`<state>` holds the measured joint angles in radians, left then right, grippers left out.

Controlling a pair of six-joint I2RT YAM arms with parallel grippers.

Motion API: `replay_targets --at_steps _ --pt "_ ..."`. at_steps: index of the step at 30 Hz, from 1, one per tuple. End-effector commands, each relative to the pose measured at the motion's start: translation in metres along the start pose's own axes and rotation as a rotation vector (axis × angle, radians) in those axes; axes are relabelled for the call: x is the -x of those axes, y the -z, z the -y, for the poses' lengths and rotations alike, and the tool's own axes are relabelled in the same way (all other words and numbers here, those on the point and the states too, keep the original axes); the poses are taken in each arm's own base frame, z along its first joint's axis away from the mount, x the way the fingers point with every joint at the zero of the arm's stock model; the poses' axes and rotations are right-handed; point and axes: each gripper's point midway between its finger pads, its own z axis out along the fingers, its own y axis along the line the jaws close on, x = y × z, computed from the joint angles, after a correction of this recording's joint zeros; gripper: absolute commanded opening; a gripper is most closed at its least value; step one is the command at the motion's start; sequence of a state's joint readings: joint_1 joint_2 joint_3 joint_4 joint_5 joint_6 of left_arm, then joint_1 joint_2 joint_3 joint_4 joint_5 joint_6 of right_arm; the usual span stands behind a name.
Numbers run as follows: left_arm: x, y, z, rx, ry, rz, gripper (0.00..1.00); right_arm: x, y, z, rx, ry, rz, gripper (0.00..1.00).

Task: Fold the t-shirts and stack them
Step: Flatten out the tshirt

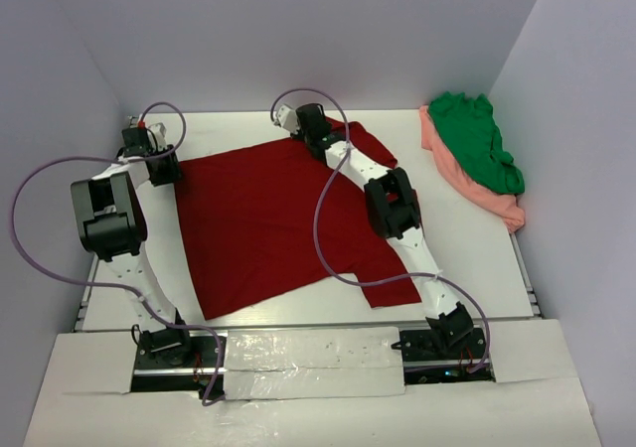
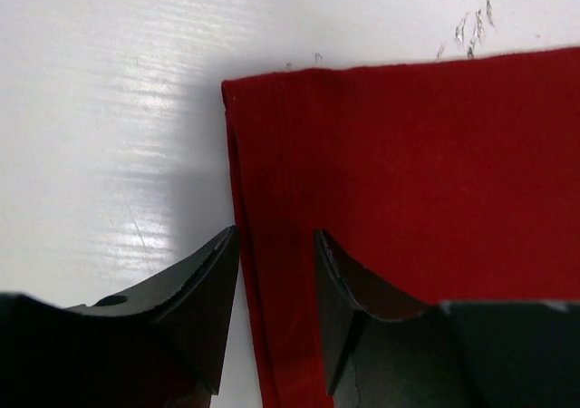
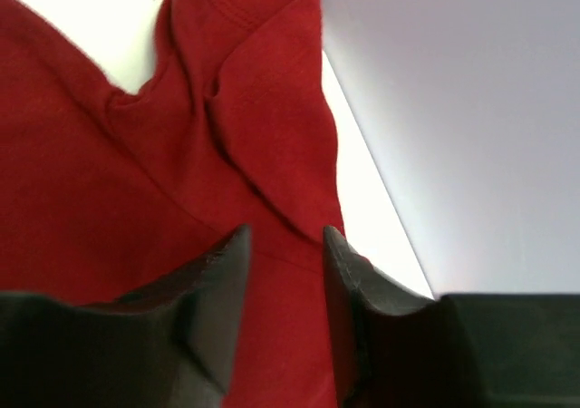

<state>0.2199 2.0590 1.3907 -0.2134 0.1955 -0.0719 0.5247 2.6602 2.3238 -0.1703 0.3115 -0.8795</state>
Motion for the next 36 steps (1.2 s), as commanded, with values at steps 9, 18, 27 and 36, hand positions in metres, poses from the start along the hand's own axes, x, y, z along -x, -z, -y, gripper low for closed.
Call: replay_targets --at_steps 9,18,27,36 --pt "0.043 0.053 0.004 0.004 -0.032 0.178 0.47 0.0 0.05 0.039 0.071 -0.341 0.068 0.0" --pt "0.058 0.083 0.009 0.01 -0.035 0.26 0.53 -0.019 0.081 0.028 0.311 -0.54 -0.024 0.0" --pt "0.066 0.112 0.021 -0.023 -0.04 0.295 0.54 -0.039 0.093 -0.017 0.523 -0.661 -0.161 0.0" --pt "0.068 0.14 0.035 -0.067 -0.05 0.31 0.55 -0.068 0.108 -0.062 0.676 -0.727 -0.341 0.0"
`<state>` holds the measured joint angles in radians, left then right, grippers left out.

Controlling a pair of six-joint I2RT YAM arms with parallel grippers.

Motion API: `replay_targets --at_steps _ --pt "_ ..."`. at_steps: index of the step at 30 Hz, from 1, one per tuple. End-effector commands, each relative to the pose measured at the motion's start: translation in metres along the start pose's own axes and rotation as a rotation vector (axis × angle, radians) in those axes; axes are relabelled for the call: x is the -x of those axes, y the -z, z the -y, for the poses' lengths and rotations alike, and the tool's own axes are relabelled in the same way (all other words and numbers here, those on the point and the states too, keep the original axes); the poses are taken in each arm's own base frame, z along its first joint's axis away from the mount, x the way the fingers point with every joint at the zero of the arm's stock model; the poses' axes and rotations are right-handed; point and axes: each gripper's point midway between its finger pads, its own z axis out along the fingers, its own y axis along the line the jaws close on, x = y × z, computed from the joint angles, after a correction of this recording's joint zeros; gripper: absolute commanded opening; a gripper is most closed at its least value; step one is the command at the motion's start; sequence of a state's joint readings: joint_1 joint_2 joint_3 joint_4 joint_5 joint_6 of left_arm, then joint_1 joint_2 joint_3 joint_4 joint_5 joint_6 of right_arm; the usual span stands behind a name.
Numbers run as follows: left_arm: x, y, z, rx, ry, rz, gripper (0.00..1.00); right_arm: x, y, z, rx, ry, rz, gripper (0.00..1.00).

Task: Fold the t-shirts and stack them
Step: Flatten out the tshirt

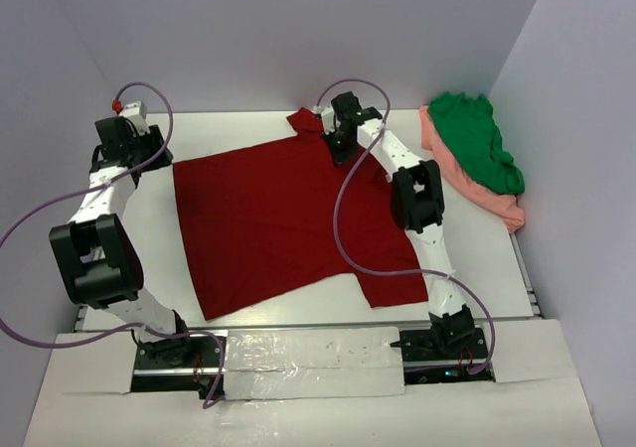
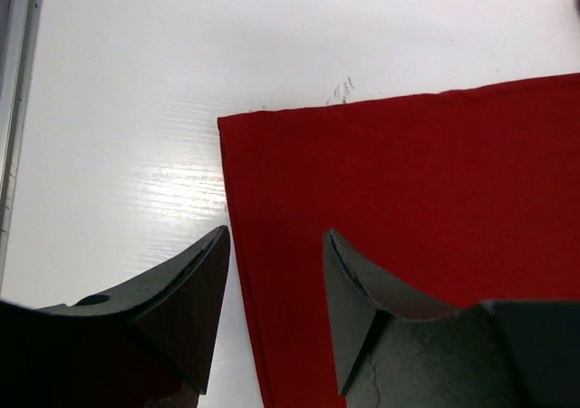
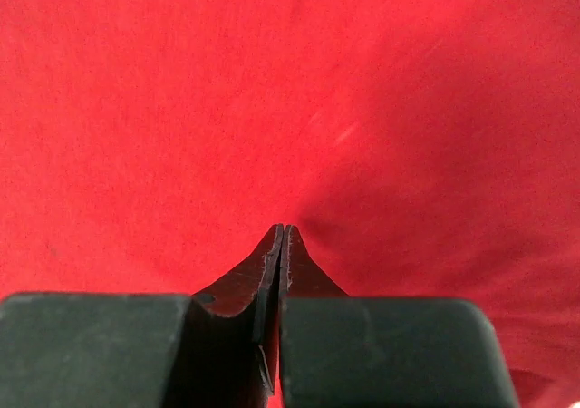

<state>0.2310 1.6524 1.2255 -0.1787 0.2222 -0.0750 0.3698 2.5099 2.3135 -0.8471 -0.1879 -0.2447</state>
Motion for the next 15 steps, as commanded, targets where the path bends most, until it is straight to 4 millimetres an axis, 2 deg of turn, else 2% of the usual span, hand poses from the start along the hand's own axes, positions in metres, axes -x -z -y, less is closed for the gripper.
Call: replay_targets --at_steps 1,2,4,5,7,10,12,15 --pt "0.015 0.021 0.011 -0.039 -0.001 0.039 0.55 -0.014 0.009 -0.013 0.078 -0.065 -0.066 0.0" --pt "0.016 0.023 0.012 -0.042 -0.002 0.038 0.55 -0.025 0.007 -0.018 0.098 -0.074 -0.112 0.0" --pt "0.017 0.03 0.014 -0.049 -0.006 0.041 0.55 -0.03 0.008 -0.022 0.113 -0.093 -0.138 0.0" --pt "0.019 0.033 0.015 -0.05 -0.01 0.048 0.55 -0.043 0.006 -0.025 0.127 -0.104 -0.188 0.0" --pt "0.018 0.037 0.017 -0.055 -0.011 0.042 0.55 -0.052 0.006 -0.028 0.142 -0.115 -0.227 0.0" --pt "0.019 0.045 0.019 -0.059 -0.018 0.045 0.55 -0.078 0.007 -0.035 0.161 -0.127 -0.322 0.0" --pt "0.018 0.051 0.021 -0.062 -0.027 0.047 0.55 -0.093 0.012 -0.041 0.185 -0.134 -0.377 0.0" --pt "0.019 0.059 0.022 -0.062 -0.035 0.056 0.55 -0.104 0.026 -0.052 0.24 -0.145 -0.425 0.0"
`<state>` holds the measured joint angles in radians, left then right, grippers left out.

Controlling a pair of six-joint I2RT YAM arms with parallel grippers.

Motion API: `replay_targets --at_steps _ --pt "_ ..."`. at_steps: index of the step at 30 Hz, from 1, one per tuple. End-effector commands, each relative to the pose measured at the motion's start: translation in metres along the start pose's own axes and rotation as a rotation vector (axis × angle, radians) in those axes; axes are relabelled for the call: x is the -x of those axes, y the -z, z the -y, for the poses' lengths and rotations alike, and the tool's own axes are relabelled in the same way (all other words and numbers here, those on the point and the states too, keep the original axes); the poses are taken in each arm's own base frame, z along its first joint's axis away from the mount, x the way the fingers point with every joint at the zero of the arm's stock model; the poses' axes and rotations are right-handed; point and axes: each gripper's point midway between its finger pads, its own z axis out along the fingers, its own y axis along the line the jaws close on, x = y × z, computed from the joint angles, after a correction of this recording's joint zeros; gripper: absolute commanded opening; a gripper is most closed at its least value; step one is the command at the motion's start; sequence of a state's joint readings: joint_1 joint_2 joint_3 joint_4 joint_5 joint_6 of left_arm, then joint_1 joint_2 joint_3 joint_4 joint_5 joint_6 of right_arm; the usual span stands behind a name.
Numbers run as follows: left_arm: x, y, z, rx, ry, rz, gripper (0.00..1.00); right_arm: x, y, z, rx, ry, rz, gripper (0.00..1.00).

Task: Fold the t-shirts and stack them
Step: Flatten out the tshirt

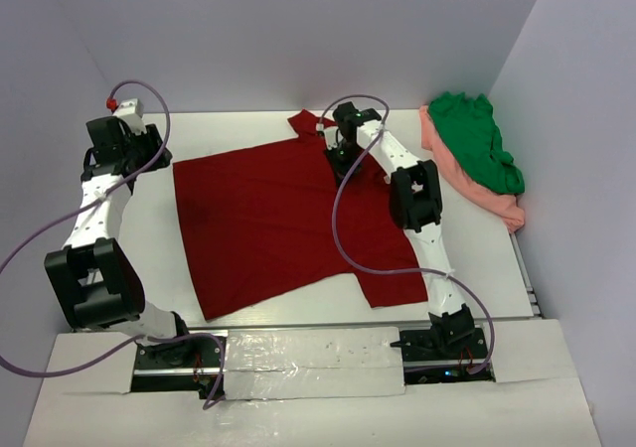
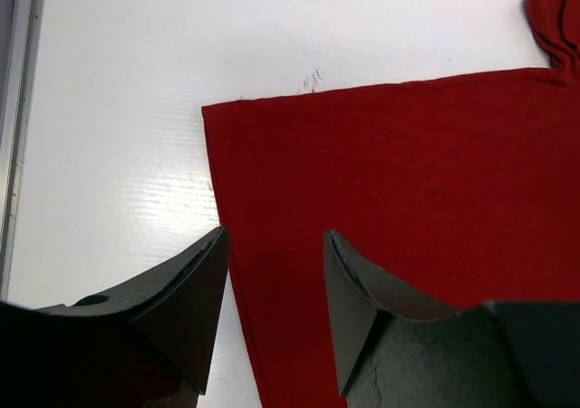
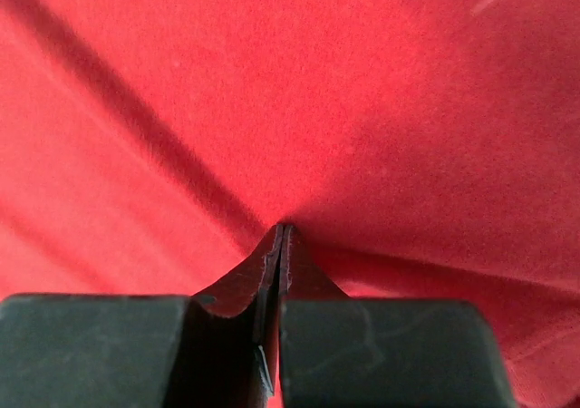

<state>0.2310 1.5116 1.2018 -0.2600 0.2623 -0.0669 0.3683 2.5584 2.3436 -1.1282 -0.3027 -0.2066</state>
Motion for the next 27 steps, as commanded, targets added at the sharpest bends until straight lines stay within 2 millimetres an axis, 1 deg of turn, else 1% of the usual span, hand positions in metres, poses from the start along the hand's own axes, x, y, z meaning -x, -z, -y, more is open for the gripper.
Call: replay_targets --at_steps 1,4,5,6,7,8,9,10,12,15,17,18,19,20,22,23,25,26,27 --pt "0.008 0.018 0.007 -0.024 -0.023 0.027 0.55 -0.052 0.006 -0.018 0.09 -0.05 -0.184 0.0" --pt "0.005 0.023 0.009 -0.031 -0.026 0.021 0.55 -0.068 0.016 -0.034 0.138 -0.051 -0.234 0.0" --pt "0.007 0.027 0.011 -0.035 -0.028 0.03 0.55 -0.071 0.02 -0.039 0.147 -0.047 -0.244 0.0" --pt "0.006 0.028 0.011 -0.033 -0.03 0.027 0.55 -0.079 0.019 -0.045 0.17 -0.042 -0.268 0.0" --pt "0.006 0.03 0.012 -0.038 -0.032 0.028 0.55 -0.084 0.024 -0.051 0.176 -0.037 -0.28 0.0" --pt "0.006 0.033 0.012 -0.038 -0.033 0.029 0.55 -0.088 0.025 -0.055 0.179 -0.029 -0.296 0.0" --pt "0.004 0.034 0.013 -0.039 -0.036 0.026 0.55 -0.097 0.024 -0.06 0.195 -0.035 -0.324 0.0" --pt "0.004 0.035 0.013 -0.041 -0.038 0.028 0.55 -0.102 0.028 -0.067 0.199 -0.025 -0.337 0.0" --pt "0.003 0.04 0.016 -0.048 -0.046 0.03 0.55 -0.112 0.027 -0.072 0.205 -0.005 -0.368 0.0" --pt "0.002 0.045 0.017 -0.048 -0.051 0.034 0.55 -0.113 0.027 -0.076 0.192 -0.002 -0.363 0.0" --pt "0.001 0.047 0.018 -0.05 -0.057 0.036 0.56 -0.108 0.025 -0.07 0.17 -0.002 -0.345 0.0" --pt "0.001 0.047 0.018 -0.048 -0.055 0.036 0.56 -0.102 0.023 -0.068 0.155 0.002 -0.325 0.0" --pt "0.0 0.049 0.018 -0.05 -0.055 0.036 0.56 -0.095 0.02 -0.061 0.116 0.004 -0.302 0.0" --pt "0.0 0.049 0.018 -0.049 -0.056 0.036 0.56 -0.091 0.018 -0.057 0.095 0.009 -0.288 0.0" --pt "-0.001 0.05 0.018 -0.047 -0.059 0.033 0.55 -0.076 0.014 -0.049 0.058 0.017 -0.244 0.0" --pt "-0.001 0.051 0.018 -0.045 -0.062 0.033 0.56 -0.073 0.011 -0.041 0.014 0.016 -0.238 0.0" --pt "-0.002 0.053 0.017 -0.038 -0.062 0.033 0.56 -0.059 0.006 -0.031 -0.03 0.027 -0.195 0.0" --pt "-0.003 0.054 0.017 -0.036 -0.062 0.032 0.55 -0.056 0.006 -0.022 -0.079 0.025 -0.186 0.0" --pt "-0.003 0.055 0.017 -0.036 -0.063 0.032 0.56 -0.051 0.004 -0.019 -0.094 0.033 -0.171 0.0"
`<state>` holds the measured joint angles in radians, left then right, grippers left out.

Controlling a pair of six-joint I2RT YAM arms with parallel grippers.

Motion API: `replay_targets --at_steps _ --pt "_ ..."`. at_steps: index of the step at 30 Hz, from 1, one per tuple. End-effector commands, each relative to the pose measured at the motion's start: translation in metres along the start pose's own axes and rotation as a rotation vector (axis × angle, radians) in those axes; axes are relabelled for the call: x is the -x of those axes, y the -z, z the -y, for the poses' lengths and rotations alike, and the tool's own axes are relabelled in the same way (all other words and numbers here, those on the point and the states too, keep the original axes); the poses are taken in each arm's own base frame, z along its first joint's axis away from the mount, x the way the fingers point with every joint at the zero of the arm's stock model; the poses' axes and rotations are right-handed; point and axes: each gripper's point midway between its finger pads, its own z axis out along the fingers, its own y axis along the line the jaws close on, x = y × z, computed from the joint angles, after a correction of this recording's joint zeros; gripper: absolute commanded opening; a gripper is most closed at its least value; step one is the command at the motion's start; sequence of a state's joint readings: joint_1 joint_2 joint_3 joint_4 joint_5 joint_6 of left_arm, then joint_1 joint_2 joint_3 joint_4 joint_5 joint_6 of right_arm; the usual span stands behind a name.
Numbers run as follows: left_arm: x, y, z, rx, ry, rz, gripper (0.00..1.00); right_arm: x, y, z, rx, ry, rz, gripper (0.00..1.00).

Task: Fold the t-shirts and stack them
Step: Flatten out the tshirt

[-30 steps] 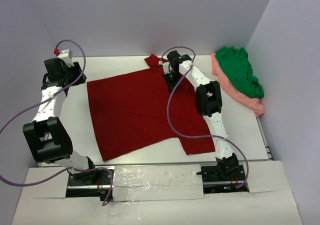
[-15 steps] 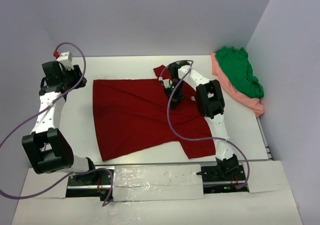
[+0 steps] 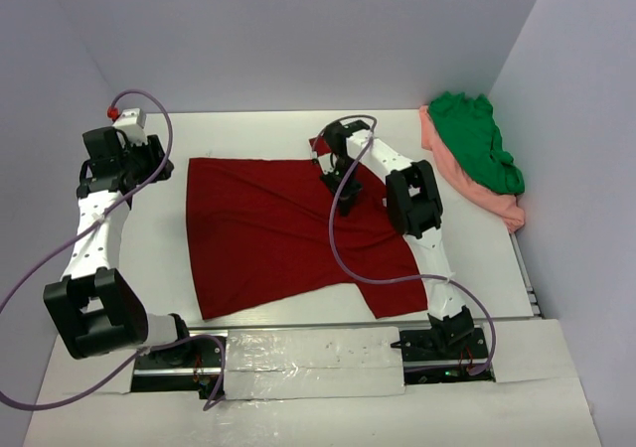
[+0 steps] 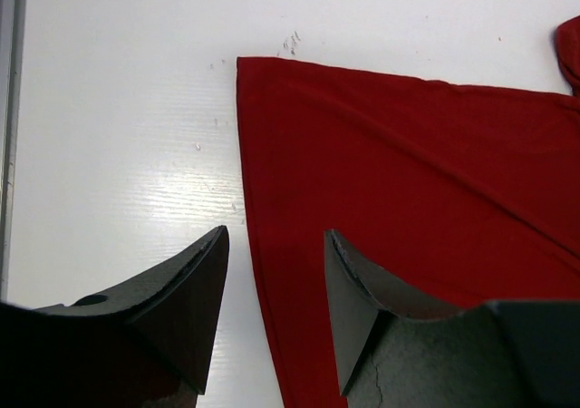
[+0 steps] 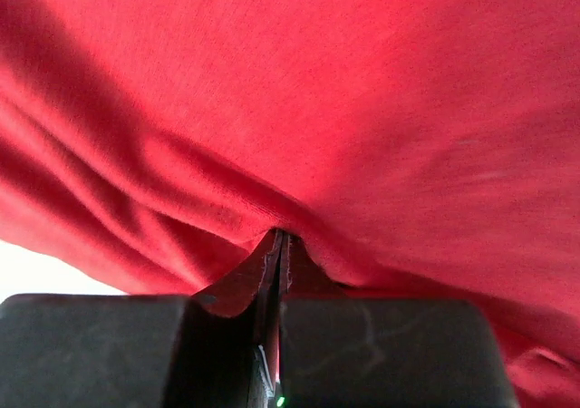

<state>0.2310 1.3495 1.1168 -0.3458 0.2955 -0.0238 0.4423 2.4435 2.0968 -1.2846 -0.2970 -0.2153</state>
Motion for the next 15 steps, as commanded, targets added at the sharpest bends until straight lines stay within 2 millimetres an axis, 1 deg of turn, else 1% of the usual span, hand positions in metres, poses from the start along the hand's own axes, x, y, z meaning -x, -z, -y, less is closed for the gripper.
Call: replay_targets --at_steps 1,3,8,13,15 --pt "0.012 0.015 0.001 0.005 -0.023 0.044 0.56 0.04 0.007 0.032 -0.159 0.016 0.14 0.0" --pt "0.012 0.017 0.003 0.004 -0.024 0.046 0.56 0.048 0.011 0.04 -0.201 0.014 0.163 0.0" --pt "0.015 0.018 0.003 0.003 -0.026 0.051 0.56 0.065 0.012 0.06 -0.281 0.005 0.211 0.0" --pt "0.015 0.022 0.005 -0.001 -0.026 0.053 0.56 0.072 0.012 0.085 -0.331 -0.032 0.246 0.0" --pt "0.016 0.024 0.004 0.009 -0.027 0.057 0.56 0.073 0.01 0.089 -0.325 -0.045 0.254 0.0"
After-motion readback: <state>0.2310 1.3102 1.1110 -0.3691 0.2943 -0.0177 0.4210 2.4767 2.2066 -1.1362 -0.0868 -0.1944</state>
